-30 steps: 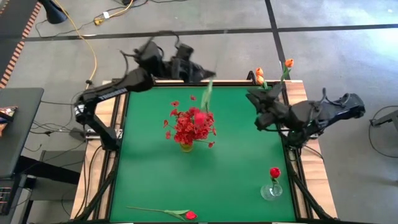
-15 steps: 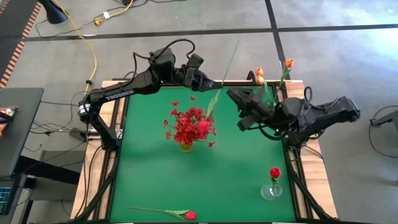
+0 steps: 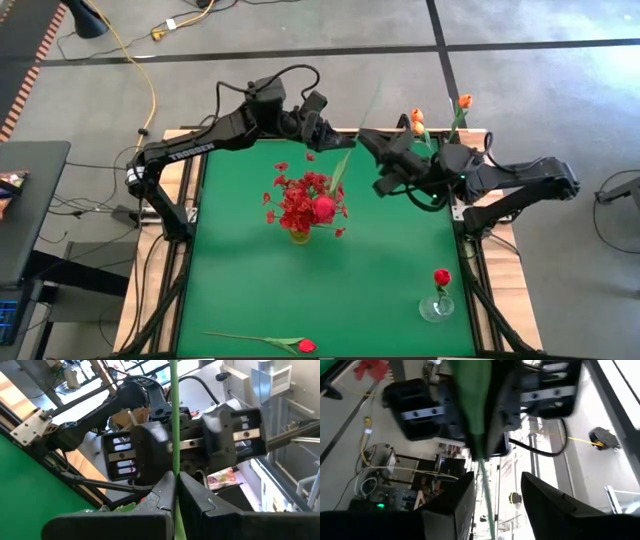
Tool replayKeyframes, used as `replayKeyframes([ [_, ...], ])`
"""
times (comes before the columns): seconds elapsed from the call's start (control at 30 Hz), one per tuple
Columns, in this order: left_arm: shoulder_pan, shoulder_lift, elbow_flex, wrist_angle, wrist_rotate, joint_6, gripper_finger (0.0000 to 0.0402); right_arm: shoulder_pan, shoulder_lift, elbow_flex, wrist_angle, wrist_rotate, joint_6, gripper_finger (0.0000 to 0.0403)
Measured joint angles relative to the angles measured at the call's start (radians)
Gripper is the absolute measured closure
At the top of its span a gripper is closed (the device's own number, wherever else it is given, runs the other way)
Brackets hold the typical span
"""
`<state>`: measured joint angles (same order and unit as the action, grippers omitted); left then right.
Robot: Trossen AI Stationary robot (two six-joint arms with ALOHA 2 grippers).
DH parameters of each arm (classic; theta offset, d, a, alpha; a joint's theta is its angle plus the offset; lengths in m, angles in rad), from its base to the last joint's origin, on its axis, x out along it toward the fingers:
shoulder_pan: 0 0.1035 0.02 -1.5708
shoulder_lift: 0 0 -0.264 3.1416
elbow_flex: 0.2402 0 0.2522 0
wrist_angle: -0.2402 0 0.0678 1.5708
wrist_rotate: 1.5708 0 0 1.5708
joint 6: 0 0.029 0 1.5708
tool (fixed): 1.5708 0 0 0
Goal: Sort flowers into vase by color
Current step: Put the top red flower into the transparent vase
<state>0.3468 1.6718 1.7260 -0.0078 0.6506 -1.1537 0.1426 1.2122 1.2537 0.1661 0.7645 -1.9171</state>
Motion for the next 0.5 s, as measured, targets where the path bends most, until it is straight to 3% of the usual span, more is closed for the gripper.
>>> replayKeyframes([
  [0.2, 0.002, 0.0, 0.0, -0.002, 0.026, -0.009, 0.0401, -0.037, 0.021, 0.0, -0.039, -0.01, -0.003, 0.0228],
  [0.5, 0.014, 0.0, 0.0, -0.008, 0.025, -0.015, 0.0401, -0.041, 0.028, 0.0, -0.038, -0.032, -0.002, 0.0294],
])
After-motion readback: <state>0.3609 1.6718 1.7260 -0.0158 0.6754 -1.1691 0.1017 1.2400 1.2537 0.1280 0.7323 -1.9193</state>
